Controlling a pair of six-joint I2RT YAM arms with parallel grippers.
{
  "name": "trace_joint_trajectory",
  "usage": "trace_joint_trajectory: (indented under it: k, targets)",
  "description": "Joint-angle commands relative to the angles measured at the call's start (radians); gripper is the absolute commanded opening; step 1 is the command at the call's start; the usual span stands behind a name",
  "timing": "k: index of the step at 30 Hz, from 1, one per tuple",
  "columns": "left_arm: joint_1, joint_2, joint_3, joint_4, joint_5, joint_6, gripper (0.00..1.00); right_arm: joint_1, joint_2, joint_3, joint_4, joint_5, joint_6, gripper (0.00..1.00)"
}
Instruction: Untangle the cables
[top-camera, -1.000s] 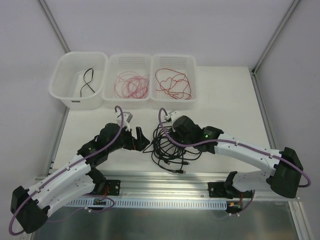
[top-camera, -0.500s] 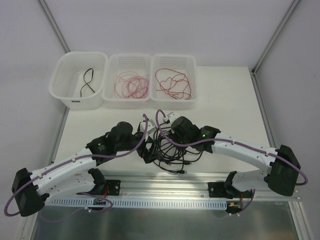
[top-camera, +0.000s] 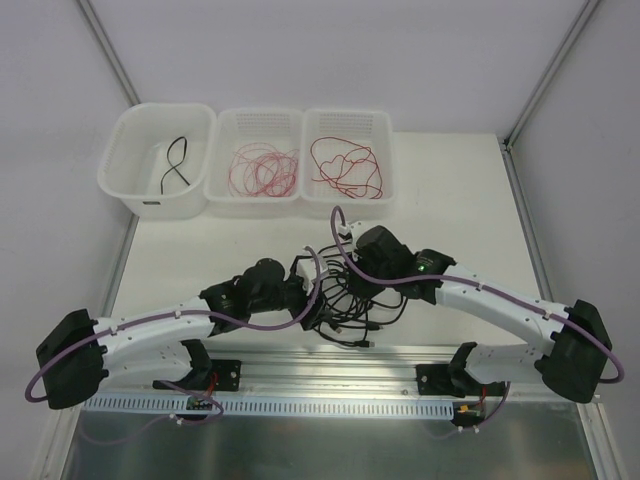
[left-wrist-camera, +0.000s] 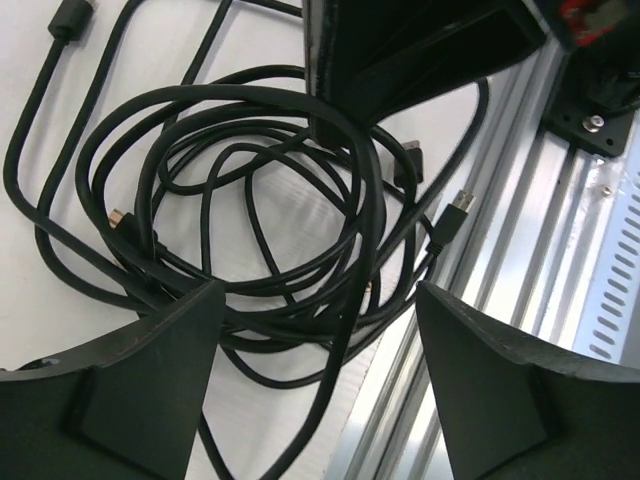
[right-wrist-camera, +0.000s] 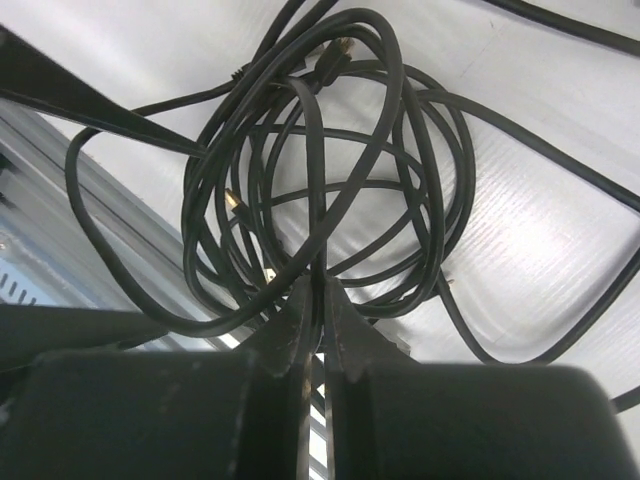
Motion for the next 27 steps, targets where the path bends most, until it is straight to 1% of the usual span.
trace_joint_trajectory:
  k: [1,2,3,5,6,7,9,10,12,13,14,17,22,24,26,27]
  targets:
    - [-0.017,0.043,-0.01,0.141,-0.065,0.018,0.75,-0.004,-0.047,0.005,0.053,-0.063,0.037,0.01]
    - [-0.017,0.05,-0.01,0.151,-0.075,0.015,0.7,-0.002,-0.05,0.005,0.053,-0.066,0.037,0.01]
    - [-0.017,0.056,-0.007,0.161,-0.118,0.009,0.52,-0.004,-0.052,0.005,0.05,-0.065,0.038,0.01]
    - [-0.017,0.053,-0.006,0.174,-0.178,0.0,0.3,-0.002,-0.055,-0.005,0.045,-0.05,0.032,0.01]
    - [-0.017,0.03,-0.006,0.174,-0.248,-0.002,0.09,-0.005,-0.063,-0.011,0.036,-0.042,0.03,0.01]
    - [-0.017,0.011,-0.007,0.174,-0.284,-0.009,0.0,-0.009,-0.067,-0.028,0.033,-0.034,0.027,0.01]
    - [-0.017,-0.06,-0.013,0.173,-0.361,-0.017,0.0,-0.024,-0.084,-0.057,0.024,-0.011,0.026,0.01]
    - [-0.017,-0.087,-0.015,0.167,-0.438,-0.019,0.0,-0.032,-0.104,-0.07,0.019,-0.01,0.026,0.01]
    - [-0.015,-0.162,-0.006,0.115,-0.506,-0.025,0.0,-0.057,-0.129,-0.116,0.001,0.041,0.026,0.01]
    - [-0.014,-0.183,-0.001,0.086,-0.572,-0.028,0.0,-0.068,-0.147,-0.134,-0.007,0.053,0.026,0.01]
    - [-0.014,-0.205,0.002,0.045,-0.6,-0.032,0.0,-0.081,-0.182,-0.161,-0.013,0.067,0.026,0.01]
    - [-0.006,-0.286,-0.003,-0.013,-0.68,-0.064,0.0,-0.145,-0.263,-0.2,-0.047,0.104,0.023,0.01]
    - [-0.002,-0.395,-0.035,-0.12,-0.738,-0.163,0.0,-0.289,-0.346,-0.24,-0.123,0.156,0.023,0.01]
    - [-0.002,-0.43,-0.038,-0.157,-0.746,-0.189,0.0,-0.32,-0.377,-0.243,-0.139,0.161,0.02,0.04]
    - [-0.002,-0.453,-0.027,-0.174,-0.764,-0.218,0.0,-0.323,-0.392,-0.24,-0.149,0.173,0.018,0.07]
    - [0.0,-0.476,-0.02,-0.198,-0.766,-0.223,0.0,-0.325,-0.4,-0.234,-0.154,0.171,0.014,0.13]
